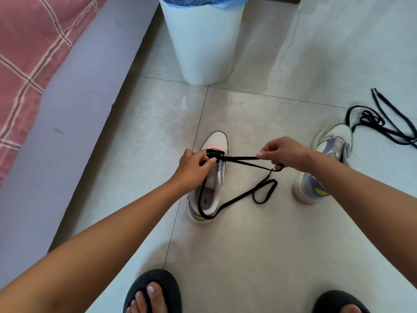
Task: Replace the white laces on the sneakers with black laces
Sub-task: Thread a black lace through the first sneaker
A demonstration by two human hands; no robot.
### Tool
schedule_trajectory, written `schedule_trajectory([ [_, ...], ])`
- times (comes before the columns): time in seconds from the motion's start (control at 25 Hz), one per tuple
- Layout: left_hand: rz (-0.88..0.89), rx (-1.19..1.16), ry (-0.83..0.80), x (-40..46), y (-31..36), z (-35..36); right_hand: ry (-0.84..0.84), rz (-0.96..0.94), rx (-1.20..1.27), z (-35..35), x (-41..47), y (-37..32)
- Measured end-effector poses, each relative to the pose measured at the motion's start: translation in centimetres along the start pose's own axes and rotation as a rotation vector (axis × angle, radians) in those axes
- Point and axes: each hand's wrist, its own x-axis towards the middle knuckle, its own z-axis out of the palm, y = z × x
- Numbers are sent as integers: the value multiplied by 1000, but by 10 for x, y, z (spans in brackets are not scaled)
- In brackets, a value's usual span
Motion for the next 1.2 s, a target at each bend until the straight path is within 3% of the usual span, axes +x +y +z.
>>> schedule_trajectory([
  [0.2, -9, 17, 4, -2, -4, -1, 32, 19, 61, -1, -3, 0],
  [0.4, -30, 38, 8, -2, -3, -3, 28, 153, 881, -9, 0, -7],
  [0.56, -42, -5, -4, -1, -3, -6, 25, 166, 1095, -3, -1, -7],
  [0.64, -37, -33, -1, -1, -2, -7, 148, 252, 892, 2, 1, -9],
  [0.72, -51, -62, 11, -2, -1, -7, 467, 249, 377, 18, -6, -10],
  [0.76, -56, -68, 21, -2, -1, -6, 609, 149, 170, 34, -13, -11],
  [0.8, -58, -68, 30, -2, -1, -5, 621, -6, 27, 56, -25, -14],
  [0.84, -54, -64, 36, -2, -1, -4, 515, -125, -29, 80, -40, -20],
  [0.92, -26, -42, 31, -5, 0, -4, 200, -167, 24, 121, -57, -29],
  [0.96, -4, -40, 16, -7, 1, -5, 131, -134, 60, 131, -55, -29],
  [1.08, 20, -278, -60, -18, 3, -13, 232, -40, 180, 133, -41, -34],
  [1.2, -56, -896, -138, -25, 1, -28, 316, -11, 161, 130, -37, -28],
])
